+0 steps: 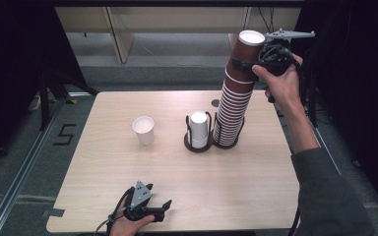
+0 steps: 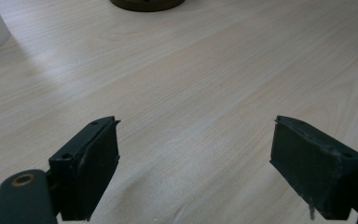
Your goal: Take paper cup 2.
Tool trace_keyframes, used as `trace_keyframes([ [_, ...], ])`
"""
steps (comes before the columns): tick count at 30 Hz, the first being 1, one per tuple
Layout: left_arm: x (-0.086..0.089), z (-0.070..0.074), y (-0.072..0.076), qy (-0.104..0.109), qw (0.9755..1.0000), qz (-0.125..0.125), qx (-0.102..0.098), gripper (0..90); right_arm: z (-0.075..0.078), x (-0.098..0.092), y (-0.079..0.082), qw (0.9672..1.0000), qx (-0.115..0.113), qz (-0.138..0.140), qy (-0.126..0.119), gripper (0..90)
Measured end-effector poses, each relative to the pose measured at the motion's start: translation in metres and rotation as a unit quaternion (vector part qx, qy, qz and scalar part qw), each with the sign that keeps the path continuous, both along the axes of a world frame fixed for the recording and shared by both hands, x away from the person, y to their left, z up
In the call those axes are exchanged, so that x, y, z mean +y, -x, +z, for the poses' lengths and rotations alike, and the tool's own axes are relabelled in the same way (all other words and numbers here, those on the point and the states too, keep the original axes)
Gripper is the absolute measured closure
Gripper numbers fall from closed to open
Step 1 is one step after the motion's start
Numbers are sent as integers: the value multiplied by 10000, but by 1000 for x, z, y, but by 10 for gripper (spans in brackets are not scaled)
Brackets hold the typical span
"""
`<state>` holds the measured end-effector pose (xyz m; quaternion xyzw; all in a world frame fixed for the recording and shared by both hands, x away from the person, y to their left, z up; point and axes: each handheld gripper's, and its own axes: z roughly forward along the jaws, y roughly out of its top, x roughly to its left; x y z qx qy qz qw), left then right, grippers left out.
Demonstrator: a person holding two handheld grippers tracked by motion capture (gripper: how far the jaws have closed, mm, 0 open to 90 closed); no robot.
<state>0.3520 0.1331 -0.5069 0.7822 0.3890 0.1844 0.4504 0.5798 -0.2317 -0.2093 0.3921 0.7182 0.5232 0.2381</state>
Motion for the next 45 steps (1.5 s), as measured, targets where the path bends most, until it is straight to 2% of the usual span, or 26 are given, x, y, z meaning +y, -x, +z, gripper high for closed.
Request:
trace_keyframes([
  [12, 0, 0, 0, -16, 10000, -46, -23, 147, 32, 2, 4, 9996, -254, -113, -97, 170],
  [20, 1, 1, -1, 19, 10000, -41, -30, 147, 48, -4, 9, 9981, -382, -119, -461, 170],
  [22, 1, 1, -1, 14, 10000, -34, -24, 147, 52, -7, 12, 9978, -409, -128, -497, 170],
  [24, 0, 1, -1, 67, 10000, -16, -35, 147, 58, -11, 14, 9973, -532, -132, -496, 170],
  [27, 1, 1, -1, 20, 10000, -34, -26, 147, 69, -16, 21, 9962, -647, -119, -573, 170],
  [31, 0, 1, -1, -10, 10000, -53, -11, 147, 78, -22, 30, 9958, -677, -134, -607, 170],
  [36, 0, 1, -1, 9, 10000, -57, -21, 147, 75, -34, 39, 9967, -640, -217, -453, 170],
  [42, 0, 1, -1, -15, 10000, -43, -2, 147, 61, -54, 54, 9976, -568, -265, -310, 170],
  [44, 0, 1, -1, -46, 10000, -22, 15, 147, 56, -60, 61, 9978, -491, -243, -381, 170],
  [45, 0, 1, -1, -38, 10000, -32, 22, 147, 54, -63, 64, 9975, -550, -230, -374, 170],
])
